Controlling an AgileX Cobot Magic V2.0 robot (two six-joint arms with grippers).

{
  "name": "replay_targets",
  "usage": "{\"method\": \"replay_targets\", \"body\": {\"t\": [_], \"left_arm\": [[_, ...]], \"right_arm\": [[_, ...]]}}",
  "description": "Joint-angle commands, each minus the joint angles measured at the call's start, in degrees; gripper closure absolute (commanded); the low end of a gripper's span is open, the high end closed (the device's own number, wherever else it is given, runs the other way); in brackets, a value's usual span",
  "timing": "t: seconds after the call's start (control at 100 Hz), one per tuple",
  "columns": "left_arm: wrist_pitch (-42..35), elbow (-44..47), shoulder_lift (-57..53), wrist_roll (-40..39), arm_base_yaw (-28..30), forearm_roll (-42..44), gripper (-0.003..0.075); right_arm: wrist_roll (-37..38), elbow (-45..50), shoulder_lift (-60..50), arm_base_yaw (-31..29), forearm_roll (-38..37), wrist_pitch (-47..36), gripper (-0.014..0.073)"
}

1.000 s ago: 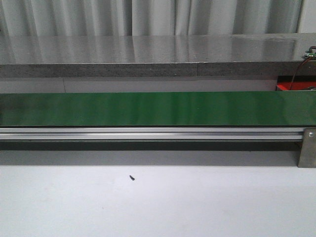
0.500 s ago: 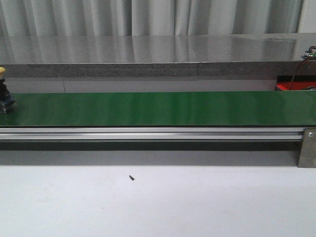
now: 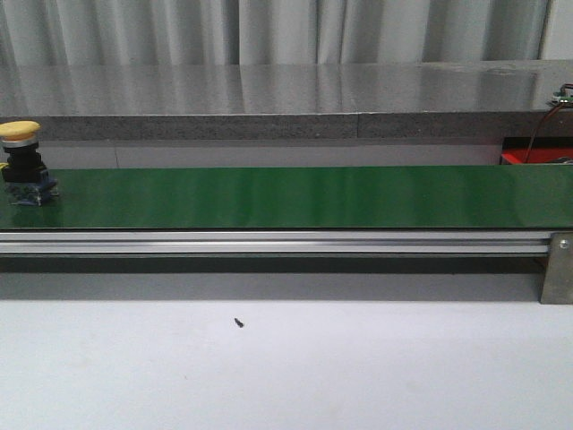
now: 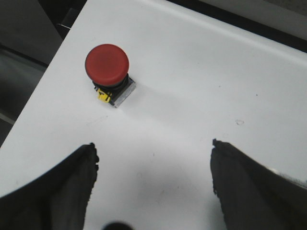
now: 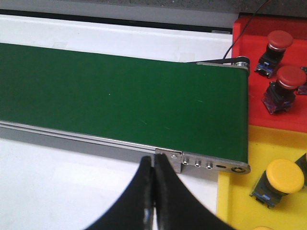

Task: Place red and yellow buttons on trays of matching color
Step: 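Move the left gripper over the red push-button on the table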

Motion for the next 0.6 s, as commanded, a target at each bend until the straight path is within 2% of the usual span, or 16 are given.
{"method": "replay_targets", "body": {"t": [0.0,0.32,0.59], "left_arm": [[-3.20,-4.70,-0.36,-0.02,0.05,-0.08,0.0224],[-1.04,-15.32,9.25,-1.75,0.05,1.20,0.0224],[-4.34,-16.74,11.02,-2.94,0.05,6.11,0.0224]], "right_arm": [[0.10,-1.41,-0.36,0.01,0.68,-3.17,0.0662],[0.10,-1.41,-0.36,0.01,0.68,-3.17,0.0662],[0.10,-1.41,-0.36,0.01,0.68,-3.17,0.0662]]}}
